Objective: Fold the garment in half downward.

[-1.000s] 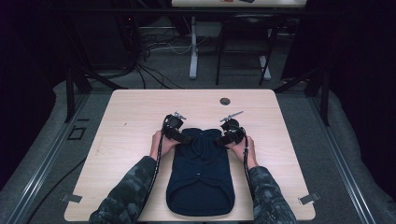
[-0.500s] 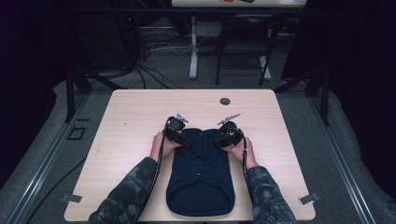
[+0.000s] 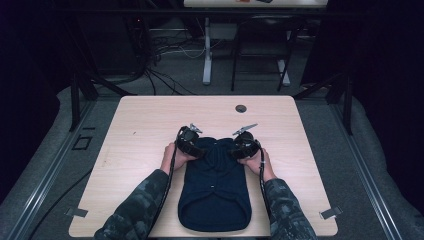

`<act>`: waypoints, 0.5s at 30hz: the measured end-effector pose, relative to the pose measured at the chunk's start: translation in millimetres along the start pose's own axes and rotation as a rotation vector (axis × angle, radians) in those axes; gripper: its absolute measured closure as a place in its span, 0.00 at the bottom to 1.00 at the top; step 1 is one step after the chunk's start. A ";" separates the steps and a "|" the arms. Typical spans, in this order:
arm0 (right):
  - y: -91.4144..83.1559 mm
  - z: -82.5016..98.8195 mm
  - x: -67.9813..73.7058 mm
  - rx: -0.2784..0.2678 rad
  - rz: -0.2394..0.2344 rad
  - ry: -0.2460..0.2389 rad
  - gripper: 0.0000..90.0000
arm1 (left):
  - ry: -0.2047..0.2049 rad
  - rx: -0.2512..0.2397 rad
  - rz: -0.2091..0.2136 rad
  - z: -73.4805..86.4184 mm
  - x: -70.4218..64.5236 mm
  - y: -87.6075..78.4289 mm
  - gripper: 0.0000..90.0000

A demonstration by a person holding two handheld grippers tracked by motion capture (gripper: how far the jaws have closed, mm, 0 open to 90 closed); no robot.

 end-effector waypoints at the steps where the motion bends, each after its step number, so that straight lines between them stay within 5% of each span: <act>1: -0.1 0.1 0.1 -0.001 -0.004 0.002 0.67 | 0.000 -0.003 0.003 0.1 -0.6 -0.2 0.38; 15: -1.2 4.0 0.1 -0.046 -0.019 0.008 0.80 | 0.009 -0.026 0.044 1.1 -8.3 -3.4 0.65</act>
Point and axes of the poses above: each handheld gripper's, and its own axes: y roughly forward along the jaws, z roughly out of its underside, x roughly to its left, the point moved 5 cm from there along y, roughly forward along the jaws, and after that the axes turned 11 degrees about -x, right-handed, at the moved point
